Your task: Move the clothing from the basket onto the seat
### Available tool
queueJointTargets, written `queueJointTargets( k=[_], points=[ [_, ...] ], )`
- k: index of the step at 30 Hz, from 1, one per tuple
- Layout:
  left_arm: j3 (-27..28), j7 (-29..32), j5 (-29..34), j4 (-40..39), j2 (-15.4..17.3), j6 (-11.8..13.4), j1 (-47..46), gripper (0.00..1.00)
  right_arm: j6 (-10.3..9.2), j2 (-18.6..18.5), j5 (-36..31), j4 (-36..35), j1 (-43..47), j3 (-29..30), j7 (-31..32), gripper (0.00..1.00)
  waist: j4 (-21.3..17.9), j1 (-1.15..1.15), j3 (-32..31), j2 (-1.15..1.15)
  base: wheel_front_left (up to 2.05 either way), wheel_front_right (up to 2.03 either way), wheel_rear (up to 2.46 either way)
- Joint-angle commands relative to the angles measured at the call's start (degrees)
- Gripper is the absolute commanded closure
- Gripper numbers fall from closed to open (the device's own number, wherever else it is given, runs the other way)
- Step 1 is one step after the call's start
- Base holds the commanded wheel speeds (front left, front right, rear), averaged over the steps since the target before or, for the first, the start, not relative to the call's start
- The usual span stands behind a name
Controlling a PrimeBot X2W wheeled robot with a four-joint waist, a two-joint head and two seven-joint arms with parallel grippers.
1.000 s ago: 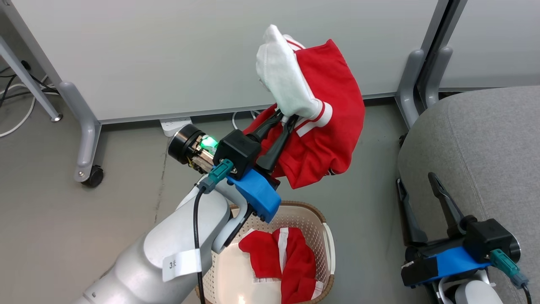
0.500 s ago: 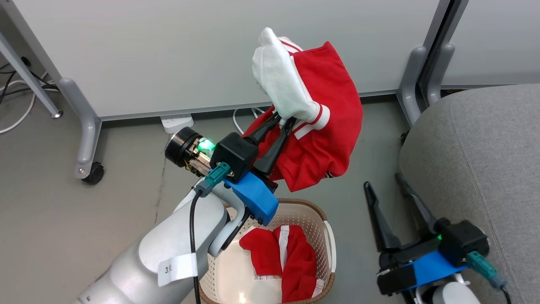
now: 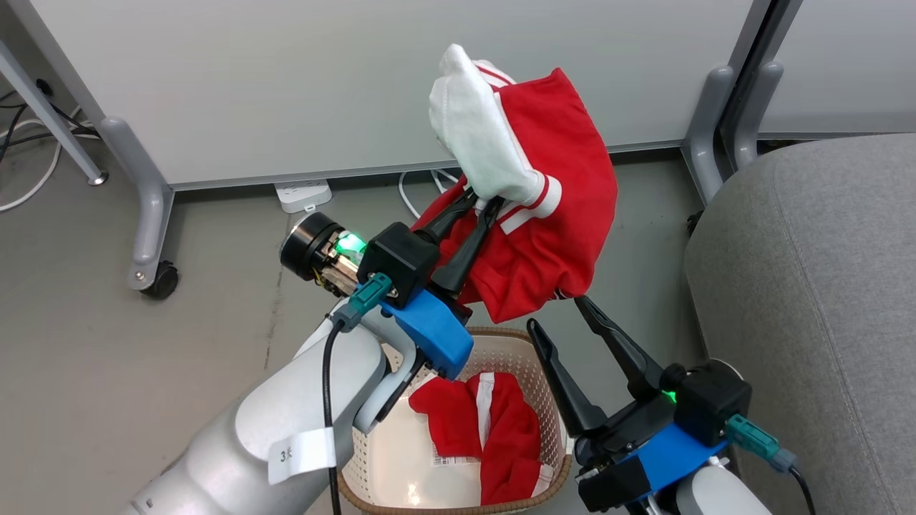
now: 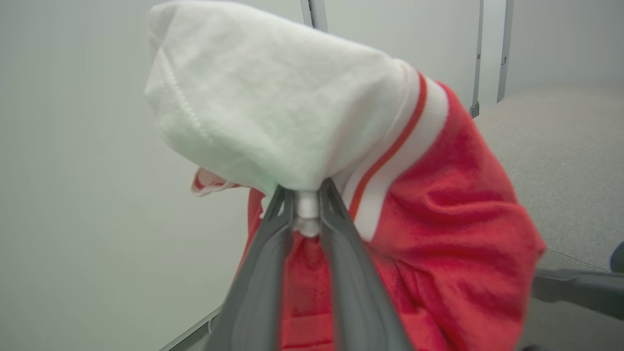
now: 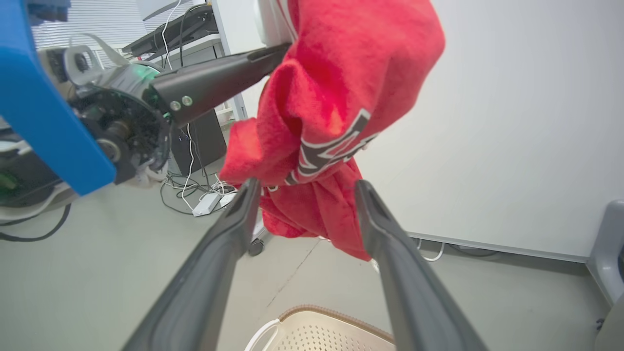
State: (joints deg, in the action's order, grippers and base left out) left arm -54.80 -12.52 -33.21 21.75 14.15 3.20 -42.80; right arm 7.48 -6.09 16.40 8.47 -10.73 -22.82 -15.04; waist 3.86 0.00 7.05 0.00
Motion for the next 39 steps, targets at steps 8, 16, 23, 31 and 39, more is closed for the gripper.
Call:
queueJointTargets(
  k=[8, 16, 23, 31, 39],
  points=[
    [-0.31, -0.75, -0.07, 0.5, -0.27, 0.0, -1.28, 1.0, 0.03, 0.46, 2.78, 0.89, -5.62, -3.37, -0.22, 0.0, 0.47, 0.0, 0.76, 0.0, 0.0, 0.0, 0.0],
    [-0.42, -0.98, -0.1, 0.75, -0.53, 0.13, -1.75, 1.0, 0.03, 1.85, 2.61, 1.67, -8.25, -1.56, -0.22, 0.0, 0.82, 0.0, 1.2, 0.0, 0.0, 0.0, 0.0],
    [-0.64, -1.23, -0.14, 0.89, -0.81, 0.18, -1.76, 1.0, 0.03, 2.91, 1.83, 2.83, -8.89, 0.42, -0.22, 1.0, 0.91, 0.0, 1.43, 0.0, 0.0, 0.0, 0.0],
    [-0.87, -1.58, -0.5, 1.43, -1.13, -0.17, -1.77, 1.0, 0.03, 3.21, 2.22, 3.97, -9.11, 0.89, -0.22, 1.0, 0.89, 0.0, 1.17, 0.0, 0.0, 0.0, 0.0],
    [-1.05, -1.73, -0.54, 1.64, -1.1, -0.09, -1.67, 1.0, 0.03, 3.25, 2.98, 3.87, -8.71, 0.85, -0.22, 1.0, 0.86, 0.0, 0.8, 0.0, 0.0, 0.0, 0.0]
  ],
)
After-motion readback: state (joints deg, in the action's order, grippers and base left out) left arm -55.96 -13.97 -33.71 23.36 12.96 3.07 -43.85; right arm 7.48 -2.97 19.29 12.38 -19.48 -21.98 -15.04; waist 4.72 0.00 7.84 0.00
